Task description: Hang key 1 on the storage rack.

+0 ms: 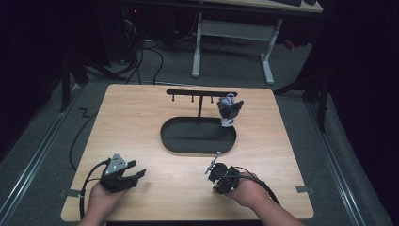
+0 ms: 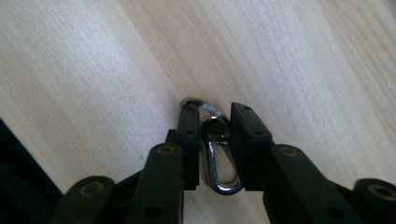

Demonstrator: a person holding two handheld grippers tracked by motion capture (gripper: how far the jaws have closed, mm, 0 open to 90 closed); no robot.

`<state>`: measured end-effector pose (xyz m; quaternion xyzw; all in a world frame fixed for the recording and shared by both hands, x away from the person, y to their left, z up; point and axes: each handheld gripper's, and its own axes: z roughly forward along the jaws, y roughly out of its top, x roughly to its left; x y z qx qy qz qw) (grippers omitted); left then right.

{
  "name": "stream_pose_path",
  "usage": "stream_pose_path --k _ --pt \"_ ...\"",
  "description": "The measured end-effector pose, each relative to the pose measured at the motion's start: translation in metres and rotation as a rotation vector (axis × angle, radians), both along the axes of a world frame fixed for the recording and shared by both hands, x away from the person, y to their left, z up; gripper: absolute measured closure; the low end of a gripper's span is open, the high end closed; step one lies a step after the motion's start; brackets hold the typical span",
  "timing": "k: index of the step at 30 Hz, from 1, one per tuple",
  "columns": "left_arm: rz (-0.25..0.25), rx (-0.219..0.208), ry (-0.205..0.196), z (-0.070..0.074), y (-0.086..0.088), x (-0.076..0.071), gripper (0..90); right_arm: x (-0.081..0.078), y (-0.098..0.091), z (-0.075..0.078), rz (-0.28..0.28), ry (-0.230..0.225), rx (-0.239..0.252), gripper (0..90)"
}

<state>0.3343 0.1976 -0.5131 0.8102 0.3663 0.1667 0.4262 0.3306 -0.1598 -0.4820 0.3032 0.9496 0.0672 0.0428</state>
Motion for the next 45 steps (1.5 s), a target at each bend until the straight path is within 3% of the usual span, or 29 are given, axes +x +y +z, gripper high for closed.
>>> stream_pose_path --k 6,10,14,22,29,45 --pt "0.0 0.0 0.0 0.0 0.0 0.0 46.3 -0.004 -0.003 0.005 0.016 0.0 -0.023 88.4" --pt "-0.001 0.002 0.001 0.0 0.0 0.0 46.3 -0.005 -0.006 0.007 0.018 0.004 -0.034 88.6" --pt "0.0 0.001 0.0 0.0 0.0 0.0 46.3 -0.003 -0.009 0.013 -0.006 0.002 -0.012 88.9" --pt "0.0 0.0 -0.001 0.0 0.0 0.0 46.3 0.006 -0.021 0.039 -0.059 0.021 0.035 89.1" --pt "0.0 -0.001 -0.002 0.0 0.0 -0.001 46.3 0.012 -0.028 0.064 -0.081 -0.006 0.018 89.3" --pt "0.004 -0.004 -0.007 0.001 0.001 0.0 46.3 0.035 -0.044 0.105 -0.139 0.008 0.006 89.2"
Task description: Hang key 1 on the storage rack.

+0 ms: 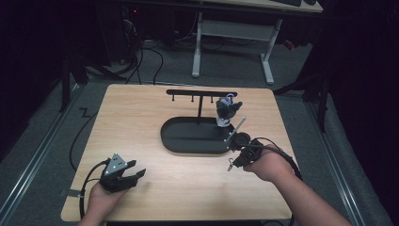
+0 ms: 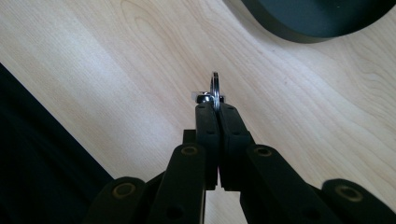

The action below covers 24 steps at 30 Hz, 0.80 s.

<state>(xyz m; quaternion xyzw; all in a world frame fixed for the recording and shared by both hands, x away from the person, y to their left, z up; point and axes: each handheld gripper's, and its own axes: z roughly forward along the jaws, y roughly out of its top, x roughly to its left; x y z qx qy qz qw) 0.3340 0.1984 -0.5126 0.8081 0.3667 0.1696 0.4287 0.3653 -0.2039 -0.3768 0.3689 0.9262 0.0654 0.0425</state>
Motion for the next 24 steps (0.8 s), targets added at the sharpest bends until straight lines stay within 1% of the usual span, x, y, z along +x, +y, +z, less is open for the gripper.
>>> stream_pose_path --k 1,3,6,7,8,9,16,19,24 --pt "0.0 -0.001 0.001 0.0 0.0 0.0 46.3 0.0 0.0 0.002 -0.012 0.004 0.001 89.2" --pt "0.0 0.0 -0.001 0.0 0.0 0.0 46.3 0.003 0.0 0.005 -0.017 0.007 0.0 89.2" --pt "0.0 0.001 -0.002 0.0 0.0 0.0 46.3 0.008 0.0 0.009 -0.007 0.0 -0.001 89.2" --pt "-0.001 0.001 -0.002 0.0 0.0 0.0 46.3 0.008 0.001 0.01 -0.019 0.003 -0.002 89.2" --pt "-0.001 0.0 -0.003 0.0 0.0 0.0 46.3 0.01 0.0 0.011 -0.011 0.006 0.001 89.2" --pt "-0.001 -0.001 -0.002 0.0 0.0 0.0 46.3 0.011 0.001 0.012 -0.02 0.003 -0.001 89.2" --pt "-0.009 0.0 -0.002 0.001 0.0 -0.001 45.7 0.021 0.007 0.016 -0.01 0.016 -0.013 89.2" --pt "-0.007 0.0 -0.004 0.001 0.001 -0.001 45.7 0.026 0.012 0.02 -0.002 0.019 -0.015 89.2" --pt "-0.005 -0.003 -0.004 0.001 0.003 -0.002 45.6 0.033 0.023 0.028 0.003 -0.005 0.005 89.2"
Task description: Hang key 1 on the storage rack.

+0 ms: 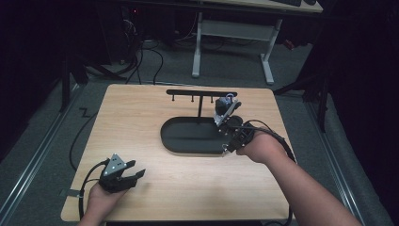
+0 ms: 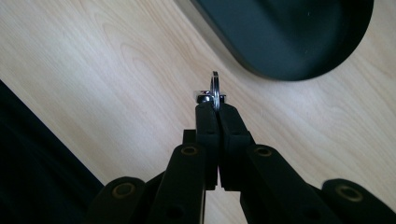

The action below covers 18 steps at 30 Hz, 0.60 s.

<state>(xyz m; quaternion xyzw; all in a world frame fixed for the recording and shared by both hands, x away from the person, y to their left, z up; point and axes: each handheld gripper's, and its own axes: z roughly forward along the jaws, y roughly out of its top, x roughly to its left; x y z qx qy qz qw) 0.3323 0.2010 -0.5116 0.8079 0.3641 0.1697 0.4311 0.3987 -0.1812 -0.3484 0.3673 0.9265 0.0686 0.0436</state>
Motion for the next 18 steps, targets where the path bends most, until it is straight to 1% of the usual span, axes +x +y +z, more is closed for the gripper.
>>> stream_pose_path --k 1,2,4,8,10,11,12,14,16,18 --pt "0.001 -0.001 -0.001 0.0 0.0 0.0 45.6 0.002 0.002 0.001 0.009 0.0 0.0 89.1" --pt "0.001 -0.001 -0.001 0.0 0.0 0.0 45.6 0.003 0.004 0.002 0.001 0.003 0.0 89.2" --pt "0.0 -0.002 0.0 0.0 0.0 0.0 45.6 0.008 0.006 0.003 0.015 0.003 -0.005 89.2" --pt "0.0 -0.005 0.002 0.0 0.0 0.0 45.7 0.017 0.01 0.007 0.007 0.004 -0.003 89.2" --pt "-0.002 -0.007 0.003 0.0 0.0 0.001 45.7 0.02 0.011 0.009 -0.004 0.004 0.006 89.2" --pt "-0.002 -0.008 0.002 0.0 0.0 0.001 45.7 0.024 0.011 0.01 0.002 0.0 0.008 89.2" --pt "-0.002 -0.008 0.003 0.0 0.0 0.001 45.7 0.025 0.012 0.011 -0.011 0.002 0.01 89.2" --pt "-0.001 -0.01 0.005 0.0 0.0 0.001 45.7 0.029 0.013 0.012 0.002 -0.003 0.003 89.2" --pt "0.0 -0.009 0.005 0.0 0.0 0.001 45.8 0.032 0.015 0.014 -0.025 0.007 -0.003 89.2" --pt "0.0 -0.007 0.004 0.0 0.0 0.001 45.8 0.037 0.016 0.016 -0.021 0.002 -0.01 89.2"
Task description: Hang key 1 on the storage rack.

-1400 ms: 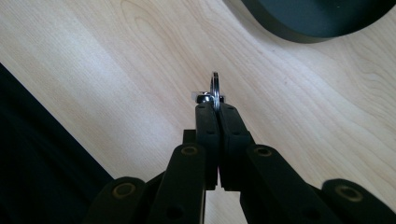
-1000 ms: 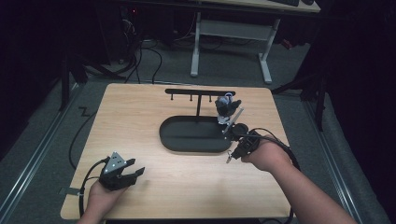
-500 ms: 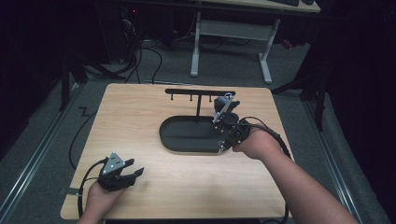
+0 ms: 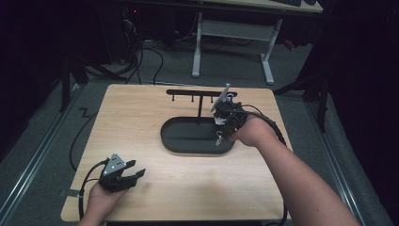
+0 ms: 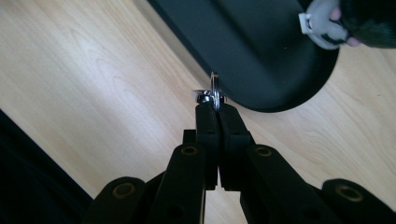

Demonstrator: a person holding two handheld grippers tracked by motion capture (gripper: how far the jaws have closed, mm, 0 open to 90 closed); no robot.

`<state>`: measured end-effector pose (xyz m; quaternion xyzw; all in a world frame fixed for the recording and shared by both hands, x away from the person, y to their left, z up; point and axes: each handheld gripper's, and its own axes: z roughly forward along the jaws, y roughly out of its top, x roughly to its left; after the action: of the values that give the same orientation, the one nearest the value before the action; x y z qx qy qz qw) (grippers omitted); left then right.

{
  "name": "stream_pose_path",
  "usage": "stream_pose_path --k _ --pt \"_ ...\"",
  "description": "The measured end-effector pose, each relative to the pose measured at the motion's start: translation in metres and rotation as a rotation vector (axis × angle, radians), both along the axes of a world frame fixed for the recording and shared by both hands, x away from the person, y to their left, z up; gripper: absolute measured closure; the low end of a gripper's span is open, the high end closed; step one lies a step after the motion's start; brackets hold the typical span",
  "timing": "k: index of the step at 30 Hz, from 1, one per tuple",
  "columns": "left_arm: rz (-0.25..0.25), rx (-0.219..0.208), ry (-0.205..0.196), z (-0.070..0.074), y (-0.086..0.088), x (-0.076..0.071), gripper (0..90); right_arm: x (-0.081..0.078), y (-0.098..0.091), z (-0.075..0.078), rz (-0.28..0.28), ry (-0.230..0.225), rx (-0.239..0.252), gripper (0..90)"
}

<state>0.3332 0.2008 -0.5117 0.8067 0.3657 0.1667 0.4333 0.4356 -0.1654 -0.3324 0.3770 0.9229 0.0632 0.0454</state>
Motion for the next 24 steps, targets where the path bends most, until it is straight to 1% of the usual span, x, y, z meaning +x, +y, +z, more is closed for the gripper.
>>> stream_pose_path --k 1,3,6,7,9,12,14,16,17,19,21,24 --pt "0.0 0.0 0.0 0.0 0.0 0.0 45.8 0.003 0.0 0.002 0.006 -0.006 -0.007 89.2" --pt "0.002 0.0 -0.004 0.0 0.0 -0.001 45.8 0.006 0.0 0.006 -0.018 -0.006 -0.002 89.2" --pt "0.004 0.001 -0.004 0.0 0.001 -0.001 45.8 0.012 0.0 0.011 -0.032 -0.009 -0.002 89.2" --pt "0.004 -0.001 -0.002 0.0 0.001 -0.001 45.8 0.015 0.0 0.012 -0.016 -0.014 0.002 89.2" --pt "0.003 -0.001 -0.002 0.0 0.001 -0.001 45.8 0.019 0.0 0.015 -0.034 -0.011 0.004 89.2" --pt "0.001 -0.003 -0.002 0.0 0.001 -0.001 45.8 0.026 0.0 0.015 -0.049 -0.004 0.0 89.2" --pt "0.0 -0.001 -0.005 0.0 0.001 -0.001 45.9 0.031 0.0 0.015 -0.046 -0.002 -0.004 89.2" --pt "-0.002 -0.001 -0.004 0.001 0.001 -0.001 45.8 0.035 0.001 0.015 -0.067 0.002 -0.003 89.2" --pt "0.0 -0.003 -0.006 0.0 0.001 -0.001 45.8 0.038 0.001 0.016 -0.06 0.003 0.0 89.2" --pt "-0.001 -0.002 -0.002 0.001 0.002 -0.001 45.9 0.042 0.001 0.017 -0.073 0.001 0.005 89.2" --pt "0.0 -0.003 -0.002 0.001 0.002 -0.001 45.9 0.046 0.003 0.02 -0.062 0.001 0.006 89.2" --pt "-0.002 -0.002 -0.002 0.001 0.002 -0.001 46.0 0.051 0.004 0.023 -0.076 0.001 0.013 89.2"
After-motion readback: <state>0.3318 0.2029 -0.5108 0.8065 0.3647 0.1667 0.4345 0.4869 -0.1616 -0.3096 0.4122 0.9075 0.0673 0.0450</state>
